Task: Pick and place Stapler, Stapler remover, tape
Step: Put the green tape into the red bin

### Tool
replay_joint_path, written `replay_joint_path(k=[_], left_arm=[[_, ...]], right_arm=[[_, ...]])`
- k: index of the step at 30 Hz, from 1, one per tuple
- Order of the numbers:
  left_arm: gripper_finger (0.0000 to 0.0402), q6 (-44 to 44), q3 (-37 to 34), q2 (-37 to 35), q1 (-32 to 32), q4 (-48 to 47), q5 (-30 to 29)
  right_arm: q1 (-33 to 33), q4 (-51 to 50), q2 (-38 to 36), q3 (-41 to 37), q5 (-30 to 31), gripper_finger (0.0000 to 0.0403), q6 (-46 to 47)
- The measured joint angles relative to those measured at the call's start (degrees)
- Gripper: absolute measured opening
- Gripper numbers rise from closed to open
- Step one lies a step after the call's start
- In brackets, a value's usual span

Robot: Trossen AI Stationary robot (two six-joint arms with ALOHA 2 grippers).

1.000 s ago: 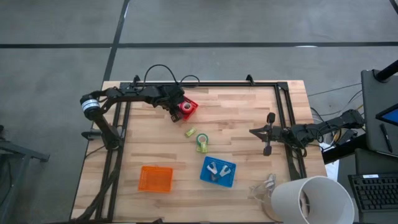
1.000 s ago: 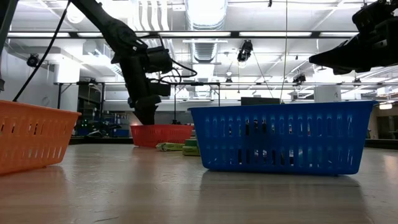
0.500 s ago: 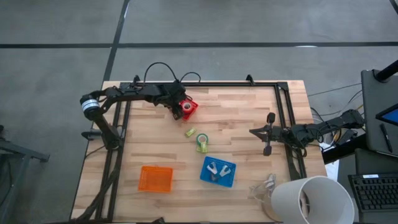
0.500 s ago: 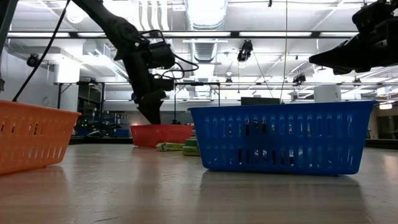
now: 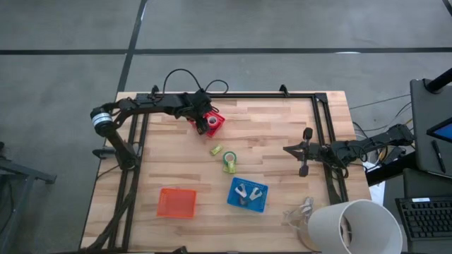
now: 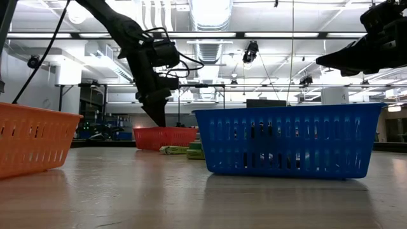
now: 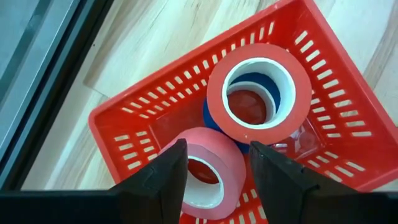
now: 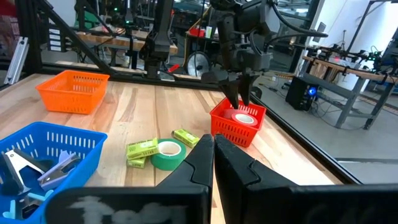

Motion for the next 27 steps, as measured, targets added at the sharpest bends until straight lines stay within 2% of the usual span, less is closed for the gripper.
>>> replay_joint_path(k=[4, 10, 15, 22, 27], left_arm=[[0.0175, 0.02, 0.01, -0.01, -0.02, -0.20, 0.00], [0.0175, 1.32, 2.99, -0.26, -0.04, -5.35, -1.08], [0.0175, -1.43, 5.75, -0.50, -0.69, -8.40, 0.54], [0.0175, -3.79, 7.77, -3.09, -5.65, -8.27, 1.92], [0.0175, -4.73, 8.18, -3.34, -11.46, -2.60, 2.99]], right_arm=[[0.01, -0.01, 0.00, 0.00, 0.02, 0.0008, 0.00], [0.01, -0.01, 0.00, 0.00, 0.02, 0.0008, 0.00], [0.01, -0.01, 0.00, 0.00, 0.00, 0.0008, 0.00], [0.01, 0.00, 0.00, 0.00, 0.02, 0.0008, 0.00], [0.01, 0.00, 0.00, -0.02, 0.02, 0.0008, 0.00]])
